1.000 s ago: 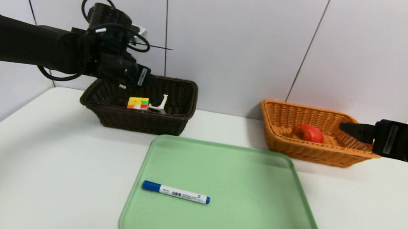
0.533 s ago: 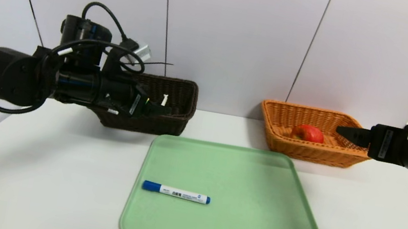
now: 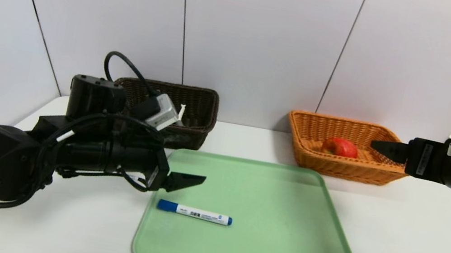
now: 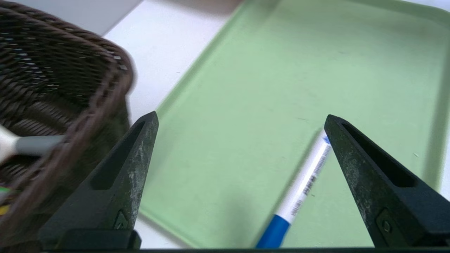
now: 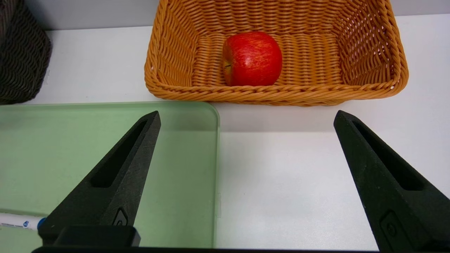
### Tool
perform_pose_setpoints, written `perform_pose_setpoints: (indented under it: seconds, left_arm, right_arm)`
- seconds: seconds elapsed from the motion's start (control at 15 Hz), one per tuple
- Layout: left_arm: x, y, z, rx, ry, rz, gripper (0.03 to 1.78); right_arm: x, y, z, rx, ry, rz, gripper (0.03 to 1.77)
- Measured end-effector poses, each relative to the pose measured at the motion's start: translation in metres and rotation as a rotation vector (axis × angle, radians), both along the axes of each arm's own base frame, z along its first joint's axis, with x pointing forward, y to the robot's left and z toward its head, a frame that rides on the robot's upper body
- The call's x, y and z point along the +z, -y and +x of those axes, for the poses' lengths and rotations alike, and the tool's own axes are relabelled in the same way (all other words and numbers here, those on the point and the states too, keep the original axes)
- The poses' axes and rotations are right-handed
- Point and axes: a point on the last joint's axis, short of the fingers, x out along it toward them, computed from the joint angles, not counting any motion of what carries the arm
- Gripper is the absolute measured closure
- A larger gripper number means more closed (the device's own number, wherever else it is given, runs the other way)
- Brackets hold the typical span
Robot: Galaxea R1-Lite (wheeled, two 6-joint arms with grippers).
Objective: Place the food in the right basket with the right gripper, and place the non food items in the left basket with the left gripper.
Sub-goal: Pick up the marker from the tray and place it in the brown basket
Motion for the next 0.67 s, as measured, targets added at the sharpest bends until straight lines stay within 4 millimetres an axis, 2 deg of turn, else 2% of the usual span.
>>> perform_pose_setpoints:
  seconds: [0.2, 0.33, 0.67]
  left_arm:
    - [-0.013, 0.012, -0.024, -0.128, -0.013, 0.005, 0.12]
    - [-0.022, 0.013, -0.035, -0.157, -0.036, 0.026, 0.12]
    - [-0.037, 0.013, -0.039, -0.167, -0.082, 0.059, 0.12]
  right_arm:
    - [-0.005, 0.0, 0.0, -0.001, -0.016, -0.003, 0.1]
    - [-0.009, 0.0, -0.001, -0.002, -0.03, -0.007, 0.1]
    - [-0.015, 0.002, -0.006, -0.019, -0.05, 0.018, 0.1]
